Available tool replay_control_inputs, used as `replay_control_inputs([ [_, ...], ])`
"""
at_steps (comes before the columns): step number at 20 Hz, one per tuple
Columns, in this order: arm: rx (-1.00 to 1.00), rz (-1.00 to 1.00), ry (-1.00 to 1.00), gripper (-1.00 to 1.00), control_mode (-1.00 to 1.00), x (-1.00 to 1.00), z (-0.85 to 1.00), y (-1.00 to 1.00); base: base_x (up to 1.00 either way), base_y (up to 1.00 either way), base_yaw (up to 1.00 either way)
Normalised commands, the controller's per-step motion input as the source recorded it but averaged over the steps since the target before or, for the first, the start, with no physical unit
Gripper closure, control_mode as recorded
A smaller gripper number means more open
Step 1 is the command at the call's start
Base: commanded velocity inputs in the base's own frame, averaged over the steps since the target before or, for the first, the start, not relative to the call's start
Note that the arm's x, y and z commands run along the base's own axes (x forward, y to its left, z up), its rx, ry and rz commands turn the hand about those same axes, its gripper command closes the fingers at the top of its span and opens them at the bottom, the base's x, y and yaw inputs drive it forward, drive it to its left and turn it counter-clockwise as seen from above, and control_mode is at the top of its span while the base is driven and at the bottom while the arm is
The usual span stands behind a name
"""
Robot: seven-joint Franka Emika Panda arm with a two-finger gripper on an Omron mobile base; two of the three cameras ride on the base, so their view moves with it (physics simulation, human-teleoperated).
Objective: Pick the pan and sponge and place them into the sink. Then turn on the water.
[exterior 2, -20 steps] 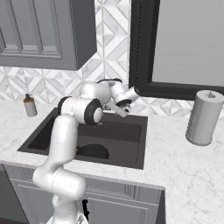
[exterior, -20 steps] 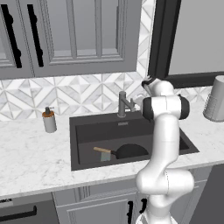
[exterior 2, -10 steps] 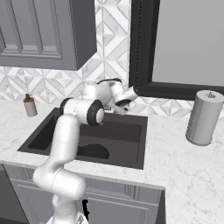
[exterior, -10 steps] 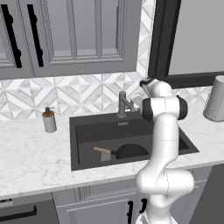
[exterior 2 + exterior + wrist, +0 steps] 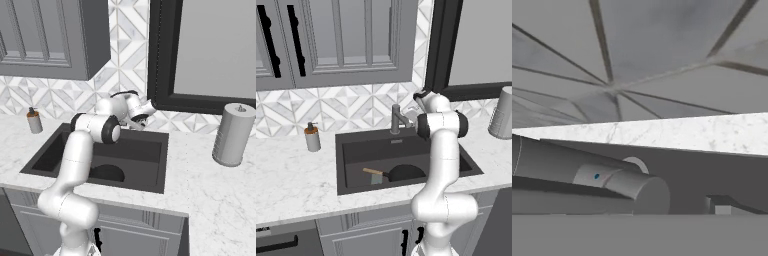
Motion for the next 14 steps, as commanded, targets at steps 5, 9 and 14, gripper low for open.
replay_control_inputs([
  [5, 0.00, 0.00, 0.00, -1.00, -1.00, 0.32, -0.13, 0.00, 0.00, 0.00, 0.00],
  [9, 0.03, 0.00, 0.00, -1.00, -1.00, 0.12, -0.10, 0.00, 0.00, 0.00, 0.00],
  [14, 0.09, 0.00, -0.04, -1.00, -1.00, 0.15, 0.00, 0.00, 0.00, 0.00, 0.00],
])
